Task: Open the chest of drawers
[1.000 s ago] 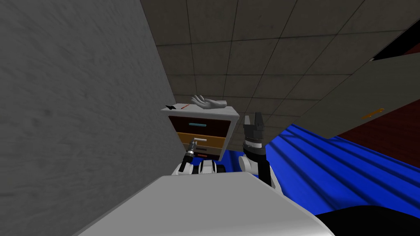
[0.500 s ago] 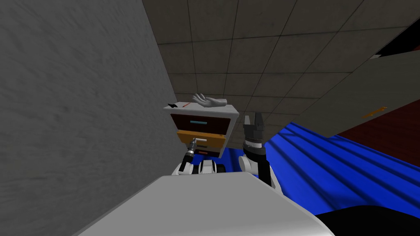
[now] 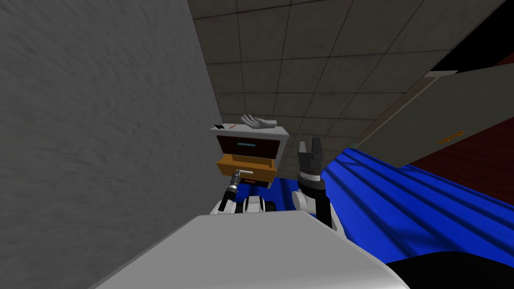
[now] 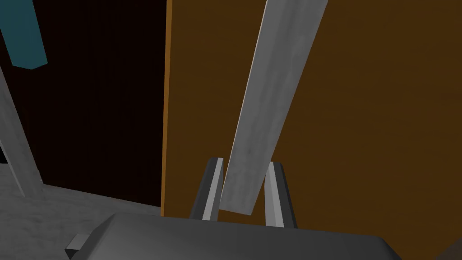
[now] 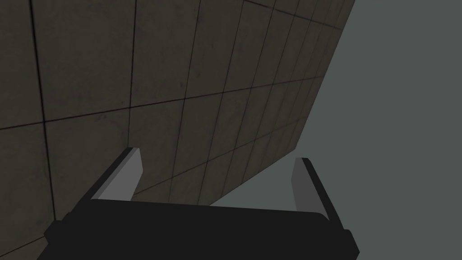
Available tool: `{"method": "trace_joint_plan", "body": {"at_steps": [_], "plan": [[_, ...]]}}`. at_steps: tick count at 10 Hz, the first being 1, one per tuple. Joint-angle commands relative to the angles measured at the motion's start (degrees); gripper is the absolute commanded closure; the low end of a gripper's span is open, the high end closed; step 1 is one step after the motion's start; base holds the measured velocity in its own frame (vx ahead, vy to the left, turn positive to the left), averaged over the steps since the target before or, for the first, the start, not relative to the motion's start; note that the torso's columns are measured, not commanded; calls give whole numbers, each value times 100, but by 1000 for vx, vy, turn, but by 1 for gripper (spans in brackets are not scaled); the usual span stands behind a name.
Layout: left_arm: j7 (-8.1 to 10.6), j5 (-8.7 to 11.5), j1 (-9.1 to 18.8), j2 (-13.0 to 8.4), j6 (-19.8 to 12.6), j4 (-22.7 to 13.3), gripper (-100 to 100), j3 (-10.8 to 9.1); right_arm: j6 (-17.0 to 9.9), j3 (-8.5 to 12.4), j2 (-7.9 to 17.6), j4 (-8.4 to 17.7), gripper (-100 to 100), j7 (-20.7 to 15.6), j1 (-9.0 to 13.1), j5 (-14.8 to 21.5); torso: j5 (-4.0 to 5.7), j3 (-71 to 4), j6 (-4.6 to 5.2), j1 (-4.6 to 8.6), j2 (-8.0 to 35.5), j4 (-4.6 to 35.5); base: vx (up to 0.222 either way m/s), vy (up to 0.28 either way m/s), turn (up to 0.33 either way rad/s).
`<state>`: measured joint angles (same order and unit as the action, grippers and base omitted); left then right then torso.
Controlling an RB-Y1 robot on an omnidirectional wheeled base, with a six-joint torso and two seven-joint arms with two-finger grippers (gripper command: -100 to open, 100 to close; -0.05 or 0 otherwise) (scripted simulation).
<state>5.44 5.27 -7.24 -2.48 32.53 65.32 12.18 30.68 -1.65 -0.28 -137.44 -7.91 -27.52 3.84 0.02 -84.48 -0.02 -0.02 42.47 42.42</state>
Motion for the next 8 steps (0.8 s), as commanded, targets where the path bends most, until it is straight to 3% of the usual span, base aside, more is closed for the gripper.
{"method": "trace_joint_plan", "body": {"at_steps": [1,8], "plan": [[-8,9,93,5,-286,207,-100,-3,0,0,0,0,0,0,0,0,1,3,-1,-1,4,3,-123,19,48],[-60,42,499,63,-1288,818,-100,-84,0,0,0,-1,0,0,-2,0,2,1,1,3,2,7,-46,4,29]]}}
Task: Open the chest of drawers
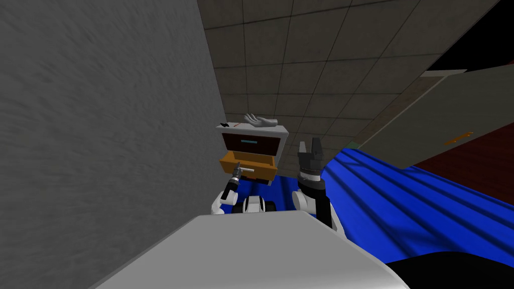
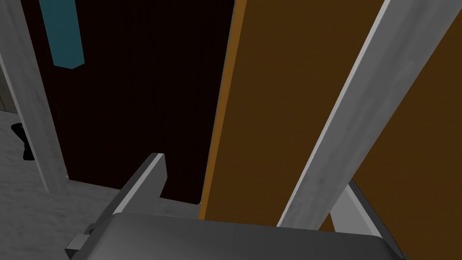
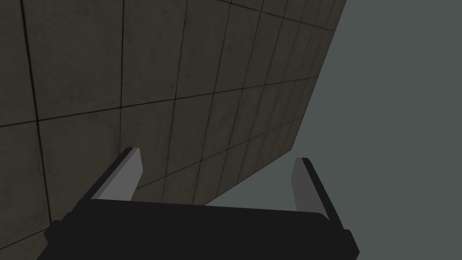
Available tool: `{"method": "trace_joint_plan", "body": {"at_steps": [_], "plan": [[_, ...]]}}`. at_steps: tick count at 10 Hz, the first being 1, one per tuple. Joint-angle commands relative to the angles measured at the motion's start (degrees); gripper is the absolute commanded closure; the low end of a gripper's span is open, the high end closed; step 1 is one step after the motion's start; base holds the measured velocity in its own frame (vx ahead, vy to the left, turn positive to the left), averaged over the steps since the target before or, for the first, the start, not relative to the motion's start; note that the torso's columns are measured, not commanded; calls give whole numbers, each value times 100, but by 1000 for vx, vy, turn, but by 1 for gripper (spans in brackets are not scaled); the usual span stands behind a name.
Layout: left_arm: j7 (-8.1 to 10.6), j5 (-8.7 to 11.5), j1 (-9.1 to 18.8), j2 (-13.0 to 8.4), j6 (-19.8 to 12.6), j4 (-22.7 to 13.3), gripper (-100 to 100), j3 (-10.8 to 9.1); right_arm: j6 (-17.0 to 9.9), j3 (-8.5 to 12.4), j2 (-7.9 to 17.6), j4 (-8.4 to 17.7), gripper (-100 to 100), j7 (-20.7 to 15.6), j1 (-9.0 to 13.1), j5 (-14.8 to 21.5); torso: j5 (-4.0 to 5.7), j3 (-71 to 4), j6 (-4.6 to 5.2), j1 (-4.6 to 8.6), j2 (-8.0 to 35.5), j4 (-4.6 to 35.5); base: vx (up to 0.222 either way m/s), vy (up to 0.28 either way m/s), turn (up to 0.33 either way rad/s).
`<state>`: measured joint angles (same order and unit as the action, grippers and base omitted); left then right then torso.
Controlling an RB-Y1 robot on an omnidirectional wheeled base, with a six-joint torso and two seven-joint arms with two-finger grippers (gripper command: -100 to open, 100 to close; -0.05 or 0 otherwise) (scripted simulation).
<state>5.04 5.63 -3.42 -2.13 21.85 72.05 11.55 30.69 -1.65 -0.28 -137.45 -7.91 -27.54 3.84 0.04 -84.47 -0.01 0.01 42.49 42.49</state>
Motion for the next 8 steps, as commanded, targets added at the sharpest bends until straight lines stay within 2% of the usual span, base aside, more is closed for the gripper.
{"method": "trace_joint_plan", "body": {"at_steps": [1,2,3,8], "plan": [[-28,10,174,36,-362,232,-100,-32,0,0,0,0,0,0,0,0,3,7,1,4,13,10,-55,10,25],[-36,-2,59,34,-270,138,-100,-7,0,0,0,0,0,0,0,0,7,13,-2,8,24,21,-19,4,1],[-38,-2,53,33,-307,137,0,-6,0,0,0,0,0,0,0,0,5,9,-1,9,14,11,0,0,0],[-40,-3,24,25,-335,101,0,-6,0,0,0,0,0,0,0,0,-3,-9,1,0,-17,-17,0,0,0]]}}
